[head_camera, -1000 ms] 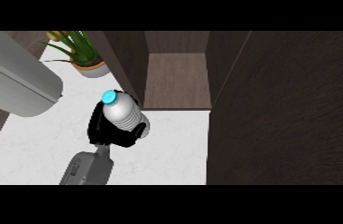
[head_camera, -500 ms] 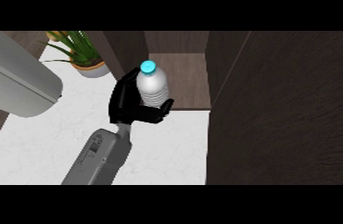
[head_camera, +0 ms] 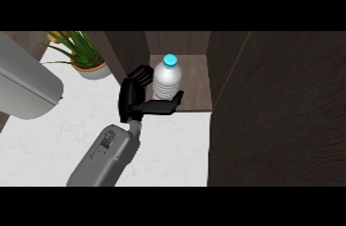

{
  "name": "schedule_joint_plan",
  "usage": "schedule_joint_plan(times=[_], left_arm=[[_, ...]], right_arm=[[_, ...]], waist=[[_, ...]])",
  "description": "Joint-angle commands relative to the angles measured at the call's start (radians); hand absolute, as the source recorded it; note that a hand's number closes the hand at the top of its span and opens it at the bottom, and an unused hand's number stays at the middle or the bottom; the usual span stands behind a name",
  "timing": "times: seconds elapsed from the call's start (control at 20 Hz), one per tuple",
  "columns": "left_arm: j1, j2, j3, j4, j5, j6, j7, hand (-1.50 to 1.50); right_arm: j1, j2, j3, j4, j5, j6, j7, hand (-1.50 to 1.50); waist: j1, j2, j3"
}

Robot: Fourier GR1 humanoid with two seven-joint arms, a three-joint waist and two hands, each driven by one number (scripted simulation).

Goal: Pick up the bottled water, place it into the cabinet and close the cabinet

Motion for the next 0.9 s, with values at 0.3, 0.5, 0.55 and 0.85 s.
schedule_joint_plan(times=[0.3, 0.5, 0.55, 0.85], left_arm=[[-0.310, 0.043, 0.061, 0.199, -0.057, 0.054, 0.086, 1.50], [-0.303, 0.072, -0.004, 0.227, -0.118, 0.103, 0.118, 1.50], [-0.296, 0.074, 0.004, 0.245, -0.113, 0.100, 0.102, 1.50], [-0.411, 0.078, 0.078, 0.501, -0.113, 0.056, 0.024, 1.50]], right_arm=[[-0.004, 0.012, 0.035, 0.016, 0.015, 0.000, -0.003, -1.50], [-0.017, 0.007, 0.034, 0.020, 0.015, 0.004, 0.000, -1.50], [-0.063, 0.006, 0.009, 0.022, -0.007, -0.005, 0.029, -1.50], [0.048, -0.019, 0.013, 0.005, -0.011, 0.032, -0.033, -1.50]], waist=[[-0.051, 0.025, 0.001], [-0.058, 0.027, 0.001], [-0.057, 0.034, 0.000], [-0.065, 0.031, 0.000]])
